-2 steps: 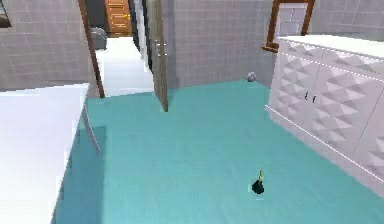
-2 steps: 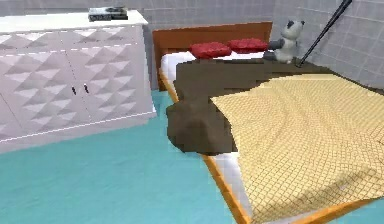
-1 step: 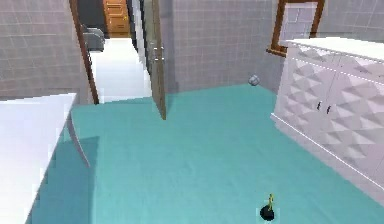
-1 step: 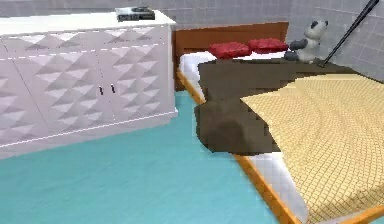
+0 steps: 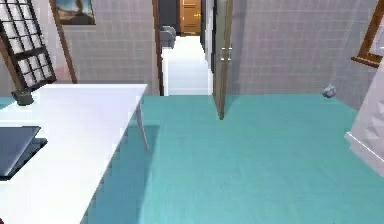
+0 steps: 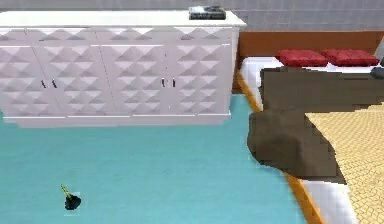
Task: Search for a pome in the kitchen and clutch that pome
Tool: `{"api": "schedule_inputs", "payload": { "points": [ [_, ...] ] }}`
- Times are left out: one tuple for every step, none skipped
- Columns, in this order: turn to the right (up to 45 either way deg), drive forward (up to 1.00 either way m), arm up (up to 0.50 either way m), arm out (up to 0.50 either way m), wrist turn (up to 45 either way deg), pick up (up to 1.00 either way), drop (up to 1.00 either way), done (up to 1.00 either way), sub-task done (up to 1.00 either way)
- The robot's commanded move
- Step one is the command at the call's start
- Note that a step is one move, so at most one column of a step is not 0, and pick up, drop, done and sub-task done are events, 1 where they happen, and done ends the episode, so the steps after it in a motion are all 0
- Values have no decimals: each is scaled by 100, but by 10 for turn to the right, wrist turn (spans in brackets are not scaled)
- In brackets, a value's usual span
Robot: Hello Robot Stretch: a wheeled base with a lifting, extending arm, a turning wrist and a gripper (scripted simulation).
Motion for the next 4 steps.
{"api": "schedule_inputs", "payload": {
  "points": [
    [0, 100, 0, 0, 0, 0, 0, 0, 0],
    [0, 100, 0, 0, 0, 0, 0, 0, 0],
    [0, 100, 0, 0, 0, 0, 0, 0, 0],
    [0, 50, 0, 0, 0, 0, 0, 0, 0]
  ]
}}
